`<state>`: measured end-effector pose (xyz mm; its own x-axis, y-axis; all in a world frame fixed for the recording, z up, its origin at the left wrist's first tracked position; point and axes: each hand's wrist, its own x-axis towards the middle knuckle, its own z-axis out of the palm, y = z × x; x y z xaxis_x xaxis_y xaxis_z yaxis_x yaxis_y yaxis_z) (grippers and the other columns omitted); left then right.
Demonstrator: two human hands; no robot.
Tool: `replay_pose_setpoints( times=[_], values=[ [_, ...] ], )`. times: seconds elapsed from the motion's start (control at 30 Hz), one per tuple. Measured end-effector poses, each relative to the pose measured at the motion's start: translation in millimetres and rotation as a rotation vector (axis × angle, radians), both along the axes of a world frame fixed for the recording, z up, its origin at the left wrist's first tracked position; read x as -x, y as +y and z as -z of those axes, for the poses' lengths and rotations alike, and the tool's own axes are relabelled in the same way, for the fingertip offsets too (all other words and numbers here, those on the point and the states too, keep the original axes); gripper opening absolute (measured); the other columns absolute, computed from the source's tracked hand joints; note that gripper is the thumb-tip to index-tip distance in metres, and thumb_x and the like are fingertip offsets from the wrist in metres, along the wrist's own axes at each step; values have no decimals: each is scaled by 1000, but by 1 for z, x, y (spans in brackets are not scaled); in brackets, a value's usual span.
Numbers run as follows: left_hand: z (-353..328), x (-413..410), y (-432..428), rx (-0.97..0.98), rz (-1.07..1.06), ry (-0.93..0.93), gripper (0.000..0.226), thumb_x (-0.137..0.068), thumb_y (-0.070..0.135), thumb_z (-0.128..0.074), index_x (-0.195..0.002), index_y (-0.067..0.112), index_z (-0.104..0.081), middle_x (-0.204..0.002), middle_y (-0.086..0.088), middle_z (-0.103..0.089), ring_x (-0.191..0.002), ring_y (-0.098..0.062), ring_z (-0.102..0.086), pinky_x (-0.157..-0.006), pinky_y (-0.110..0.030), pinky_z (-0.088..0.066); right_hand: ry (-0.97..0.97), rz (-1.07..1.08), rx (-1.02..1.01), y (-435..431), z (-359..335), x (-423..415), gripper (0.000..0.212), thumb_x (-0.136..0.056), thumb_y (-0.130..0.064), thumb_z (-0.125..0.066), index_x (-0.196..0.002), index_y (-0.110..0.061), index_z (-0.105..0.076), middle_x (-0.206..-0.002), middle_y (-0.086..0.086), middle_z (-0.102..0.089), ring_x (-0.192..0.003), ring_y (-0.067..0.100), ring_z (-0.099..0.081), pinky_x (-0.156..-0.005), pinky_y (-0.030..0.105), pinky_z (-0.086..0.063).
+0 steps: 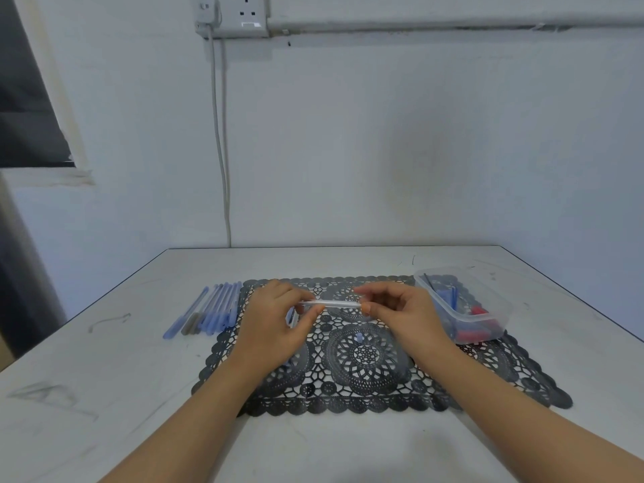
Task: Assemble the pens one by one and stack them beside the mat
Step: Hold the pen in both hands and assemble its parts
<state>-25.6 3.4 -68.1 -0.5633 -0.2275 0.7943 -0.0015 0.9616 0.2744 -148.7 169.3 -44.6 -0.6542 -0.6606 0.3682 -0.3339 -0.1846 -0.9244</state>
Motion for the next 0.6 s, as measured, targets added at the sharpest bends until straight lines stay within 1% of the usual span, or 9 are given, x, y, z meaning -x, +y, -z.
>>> replay_pose_setpoints(
  times=[0.07, 0.2, 0.27, 0.33, 0.4, 0.43, 0.47, 0.53, 0.6],
  values=[
    [0, 0, 0, -1, 0, -3, 27, -81, 45, -56, -87, 22, -70, -70, 16, -57, -73, -2, -50, -70, -28, -43, 9, 8, -9, 0, 0, -1, 33, -78, 9, -64, -80, -22, -71, -87, 22, -68, -76, 20, -62, -79, 33, -54],
    [0, -1, -1, -2, -6, -10, 29, -82, 45, -55, -89, 22, -70, -72, 19, -55, -73, -2, -49, -70, -29, -44, 6, 18, -25, 0, 0, -2, 28, -82, 5, -62, -84, -21, -70, -86, 18, -69, -71, 15, -64, -74, 24, -55],
    [0, 0, -2, -7, -21, -6, 29, -81, 46, -54, -89, 23, -70, -72, 20, -54, -73, -1, -49, -70, -30, -45, 15, 41, -57, -1, 2, 0, 29, -84, 4, -60, -85, -24, -69, -85, 16, -69, -73, 18, -64, -72, 23, -54],
    [0, 0, -4, -15, -39, 0, 30, -81, 47, -54, -88, 23, -71, -73, 21, -54, -73, 0, -49, -69, -31, -45, 177, 104, -208, -1, 7, 4, 29, -87, -1, -58, -88, -29, -67, -85, 7, -68, -76, 22, -63, -70, 25, -53],
    [1, 1, -4, -16, -50, 4, 30, -81, 46, -54, -87, 22, -71, -73, 19, -54, -73, -2, -50, -68, -34, -46, 462, 127, -453, -1, 12, 8, 23, -90, -11, -56, -101, -29, -66, -92, -3, -63, -77, 15, -59, -69, 18, -48],
    [1, 1, -4, -14, -54, 4, 31, -81, 46, -54, -86, 21, -71, -72, 18, -56, -73, -4, -50, -68, -35, -47, 577, 112, -549, -2, 16, 9, 21, -92, -17, -54, -108, -26, -65, -97, -5, -58, -80, 10, -55, -70, 13, -43],
    [2, 1, -5, -12, -59, 4, 31, -81, 46, -54, -86, 20, -71, -72, 16, -57, -73, -4, -51, -68, -35, -47, 650, 87, -615, -3, 19, 10, 22, -92, -23, -53, -112, -24, -63, -99, -5, -53, -83, 7, -50, -74, 13, -38],
    [2, 1, -5, -9, -68, 2, 32, -81, 46, -54, -86, 20, -71, -72, 14, -59, -73, -5, -51, -68, -35, -47, 699, 49, -688, -4, 23, 11, 25, -92, -32, -53, -114, -24, -62, -99, -6, -46, -92, 5, -45, -81, 17, -34],
    [2, 1, -5, -6, -78, 3, 31, -81, 46, -54, -86, 20, -71, -72, 14, -59, -73, -5, -52, -68, -35, -47, 721, 35, -713, -4, 24, 11, 25, -90, -36, -54, -112, -25, -62, -98, -5, -48, -98, 7, -43, -86, 22, -36]
  ],
)
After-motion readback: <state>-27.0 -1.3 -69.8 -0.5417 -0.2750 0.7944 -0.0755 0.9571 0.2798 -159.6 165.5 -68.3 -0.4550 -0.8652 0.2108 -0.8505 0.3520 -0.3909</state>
